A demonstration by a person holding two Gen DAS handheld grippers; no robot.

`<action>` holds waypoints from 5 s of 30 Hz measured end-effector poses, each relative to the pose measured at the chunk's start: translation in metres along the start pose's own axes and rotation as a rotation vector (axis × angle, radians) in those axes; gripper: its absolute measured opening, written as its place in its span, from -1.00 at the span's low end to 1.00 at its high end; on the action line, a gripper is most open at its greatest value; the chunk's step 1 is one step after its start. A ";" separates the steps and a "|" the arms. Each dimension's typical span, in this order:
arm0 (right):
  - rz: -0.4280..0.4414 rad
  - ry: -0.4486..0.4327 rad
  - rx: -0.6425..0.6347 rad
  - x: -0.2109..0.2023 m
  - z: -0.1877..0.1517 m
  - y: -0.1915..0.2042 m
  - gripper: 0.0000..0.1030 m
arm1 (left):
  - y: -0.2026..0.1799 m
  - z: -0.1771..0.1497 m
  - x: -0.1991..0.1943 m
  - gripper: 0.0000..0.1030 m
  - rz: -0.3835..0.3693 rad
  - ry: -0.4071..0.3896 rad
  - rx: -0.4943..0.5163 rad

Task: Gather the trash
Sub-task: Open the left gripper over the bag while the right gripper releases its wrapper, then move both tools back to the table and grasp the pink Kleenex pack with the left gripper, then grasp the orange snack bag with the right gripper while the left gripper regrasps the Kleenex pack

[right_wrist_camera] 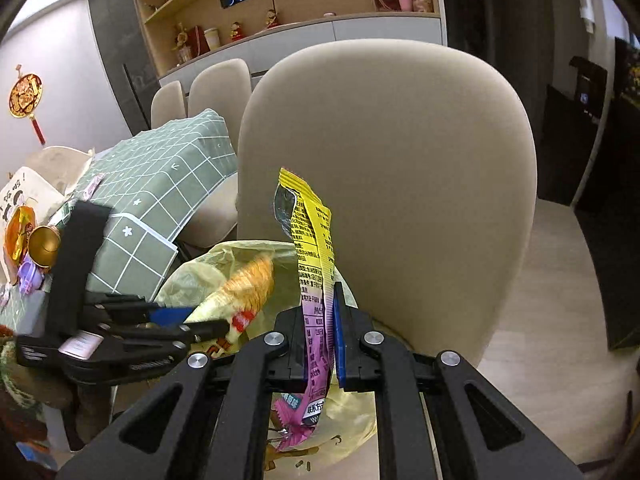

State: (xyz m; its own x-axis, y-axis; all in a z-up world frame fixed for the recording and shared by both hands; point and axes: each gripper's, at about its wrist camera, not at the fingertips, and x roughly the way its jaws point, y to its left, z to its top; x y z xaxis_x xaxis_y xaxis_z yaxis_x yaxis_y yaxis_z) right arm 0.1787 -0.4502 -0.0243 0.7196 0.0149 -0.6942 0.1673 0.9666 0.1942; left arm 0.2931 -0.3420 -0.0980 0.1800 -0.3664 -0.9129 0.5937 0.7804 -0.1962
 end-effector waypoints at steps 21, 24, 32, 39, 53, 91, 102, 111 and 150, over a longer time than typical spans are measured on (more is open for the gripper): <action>0.068 0.112 -0.031 0.043 -0.017 0.035 -0.80 | 0.026 -0.033 -0.081 0.57 0.033 -0.272 -0.031; 0.066 0.141 -0.024 0.051 -0.022 0.040 -0.76 | 0.031 -0.037 -0.090 0.73 0.051 -0.304 -0.022; 0.030 0.147 -0.039 0.044 -0.030 0.047 -0.13 | 0.050 -0.063 -0.100 0.82 0.067 -0.311 -0.058; 0.013 0.118 -0.082 0.022 -0.030 0.063 -0.12 | 0.060 -0.082 -0.113 0.82 0.033 -0.295 -0.037; 0.046 -0.042 -0.232 -0.013 -0.006 0.178 -0.13 | 0.134 -0.165 -0.245 0.82 0.233 -0.568 -0.077; 0.215 0.087 -0.431 0.036 -0.014 0.399 -0.13 | 0.472 -0.361 -0.337 0.48 0.260 -0.416 -0.621; 0.230 0.091 -0.457 0.032 -0.022 0.406 -0.13 | 0.459 -0.327 -0.354 0.48 0.320 -0.474 -0.429; 0.227 0.086 -0.441 0.025 -0.021 0.387 -0.13 | 0.480 -0.313 -0.318 0.39 0.296 -0.371 -0.460; 0.437 0.096 -0.514 0.058 0.032 0.557 -0.37 | 0.374 -0.332 -0.315 -0.65 0.236 -0.488 -0.548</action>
State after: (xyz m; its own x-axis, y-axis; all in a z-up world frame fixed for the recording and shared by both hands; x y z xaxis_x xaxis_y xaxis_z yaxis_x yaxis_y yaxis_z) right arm 0.3349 0.0815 0.0657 0.5814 0.4311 -0.6900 -0.4837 0.8651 0.1329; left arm 0.1983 0.2333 -0.0027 0.6544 -0.2418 -0.7165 0.0464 0.9586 -0.2811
